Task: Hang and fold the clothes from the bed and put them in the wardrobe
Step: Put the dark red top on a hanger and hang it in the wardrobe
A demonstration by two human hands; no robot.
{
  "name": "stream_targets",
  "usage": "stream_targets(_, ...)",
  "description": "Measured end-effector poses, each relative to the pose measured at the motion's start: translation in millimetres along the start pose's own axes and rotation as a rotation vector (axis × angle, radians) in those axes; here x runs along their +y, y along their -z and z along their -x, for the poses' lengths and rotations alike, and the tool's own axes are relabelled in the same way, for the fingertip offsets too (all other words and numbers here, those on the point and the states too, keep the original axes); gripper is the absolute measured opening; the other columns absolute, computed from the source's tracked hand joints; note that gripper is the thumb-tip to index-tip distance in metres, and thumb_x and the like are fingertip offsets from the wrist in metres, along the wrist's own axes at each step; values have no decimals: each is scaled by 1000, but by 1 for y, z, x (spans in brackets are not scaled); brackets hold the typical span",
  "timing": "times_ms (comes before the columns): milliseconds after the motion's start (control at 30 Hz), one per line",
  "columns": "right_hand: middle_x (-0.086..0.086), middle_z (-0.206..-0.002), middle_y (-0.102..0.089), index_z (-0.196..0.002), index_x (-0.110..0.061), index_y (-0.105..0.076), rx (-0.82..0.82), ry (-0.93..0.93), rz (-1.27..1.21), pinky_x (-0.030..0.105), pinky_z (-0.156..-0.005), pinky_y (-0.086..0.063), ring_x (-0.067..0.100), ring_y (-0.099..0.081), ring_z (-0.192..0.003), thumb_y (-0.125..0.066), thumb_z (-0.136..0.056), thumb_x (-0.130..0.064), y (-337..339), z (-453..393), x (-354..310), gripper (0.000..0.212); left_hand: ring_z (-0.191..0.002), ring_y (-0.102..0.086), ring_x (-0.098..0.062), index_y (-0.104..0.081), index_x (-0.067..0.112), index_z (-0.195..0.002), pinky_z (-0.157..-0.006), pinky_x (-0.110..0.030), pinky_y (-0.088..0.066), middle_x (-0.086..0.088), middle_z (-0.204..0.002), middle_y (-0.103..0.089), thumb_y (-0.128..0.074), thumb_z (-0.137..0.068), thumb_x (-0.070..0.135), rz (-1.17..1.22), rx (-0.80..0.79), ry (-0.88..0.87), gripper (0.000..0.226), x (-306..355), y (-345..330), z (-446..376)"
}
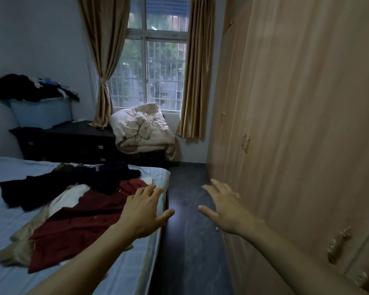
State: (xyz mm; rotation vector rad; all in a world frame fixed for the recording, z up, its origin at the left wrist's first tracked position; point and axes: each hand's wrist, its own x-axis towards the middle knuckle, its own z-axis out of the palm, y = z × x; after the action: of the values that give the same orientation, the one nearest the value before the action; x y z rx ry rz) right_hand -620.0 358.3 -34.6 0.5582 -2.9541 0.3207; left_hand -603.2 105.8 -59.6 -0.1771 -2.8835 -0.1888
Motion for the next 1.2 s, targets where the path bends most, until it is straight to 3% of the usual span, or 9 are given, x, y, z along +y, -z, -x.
stream_targets(300,0,-163,-8,-153,-31,-20,18,28,-134,51,-118,-21,23,-9,-149,-43,-91,-65,-44,-165,88,74,-141,-33,-20,-33,32,-148,-110,-43,-36,5,-156,-33,-46,-88,70,-47,-48,57,72,-5,-69,-153)
stream_targets(633,-3,-163,-9,-153,-30,-22,-7,98,-227,50,-116,-20,21,-8,-149,-47,-93,-60,-37,-345,158,71,-142,-31,-20,-34,30,-149,-110,-42,-35,5,-157,-32,-46,-89,70,-69,3,169,73,-22,-82,-326)
stream_targets(833,-3,-163,-8,-153,-30,-21,-63,116,-163,50,-117,-22,21,-9,-149,-49,-93,-58,-70,-444,190,72,-144,-30,-20,-32,29,-150,-112,-43,-33,3,-158,-31,-46,-91,66,-24,-34,193,71,-49,-129,-420)
stream_targets(1200,-1,-162,-11,-152,-31,-22,-115,205,6,50,-116,-25,22,-13,-148,-51,-94,-53,-84,-661,203,68,-140,-35,-23,-38,24,-146,-110,-41,-38,1,-152,-37,-49,-92,61,128,79,194,67,-139,-187,-595)
